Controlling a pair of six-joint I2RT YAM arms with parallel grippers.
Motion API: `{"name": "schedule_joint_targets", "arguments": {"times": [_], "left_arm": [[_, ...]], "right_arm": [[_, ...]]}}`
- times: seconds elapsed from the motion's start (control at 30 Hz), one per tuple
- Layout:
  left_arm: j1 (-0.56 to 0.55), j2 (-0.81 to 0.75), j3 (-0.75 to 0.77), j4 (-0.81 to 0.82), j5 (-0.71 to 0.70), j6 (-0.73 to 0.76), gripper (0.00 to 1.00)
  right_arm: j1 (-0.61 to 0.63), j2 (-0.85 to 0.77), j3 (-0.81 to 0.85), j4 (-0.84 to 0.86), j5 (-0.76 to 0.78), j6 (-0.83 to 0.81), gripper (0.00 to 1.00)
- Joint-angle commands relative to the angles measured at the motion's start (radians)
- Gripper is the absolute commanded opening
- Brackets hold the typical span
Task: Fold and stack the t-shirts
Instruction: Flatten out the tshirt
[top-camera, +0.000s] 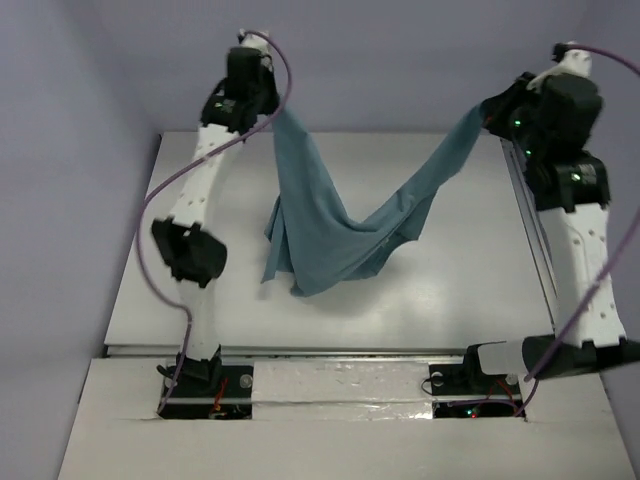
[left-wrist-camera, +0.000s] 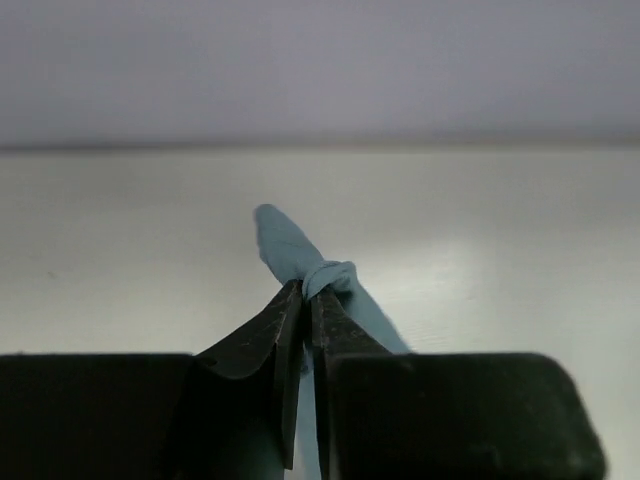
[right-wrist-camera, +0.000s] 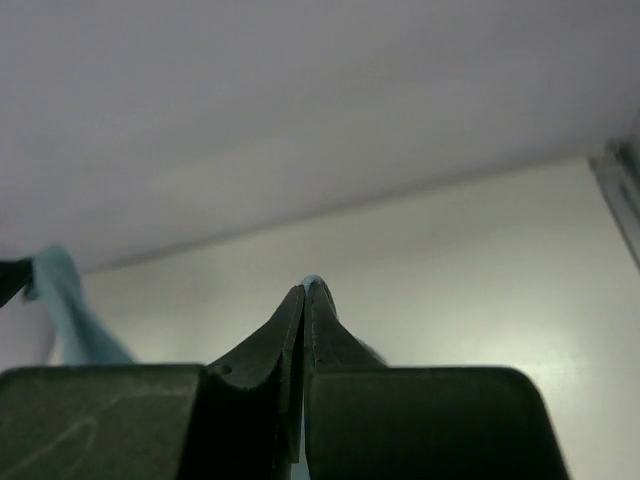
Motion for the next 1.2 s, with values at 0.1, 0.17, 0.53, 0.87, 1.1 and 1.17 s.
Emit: {"name": "schedule_joint_targets", "arguments": {"times": [0.1,0.17,0.53,0.87,1.1,1.17], "left_arm": [[-0.005,0.329,0.122,0.018,-0.037,-0.039,0.44],[-0.03,0.328,0.104,0.006,-0.095,-0.025,0.67],[-0.209,-0.548,-1.133,0.291,-0.216,-0.229,0.1],[-0.365,-0.767,-1.608,0.356,0.015,-0.652,0.05],[-0.436,-0.8,-1.728,0.442,0.042,-0.989,0.42],[-0.458,-0.774,-1.739,0.472,0.032,-1.023,0.49]], "right_arm": [[-0.001,0.013,-0.158,0.073,-0.01,-0.007,0.0],[-0.001,0.022,-0.205,0.053,0.019,-0.018,0.0],[-0.001,-0.044,-0.328,0.06,0.079,-0.043,0.0],[-0.001,-0.082,-0.339,0.04,0.034,-0.02,0.0],[-0.001,-0.128,-0.403,0.033,-0.012,0.003,0.0],[-0.001,-0.139,-0.412,0.025,-0.01,0.005,0.0]]}}
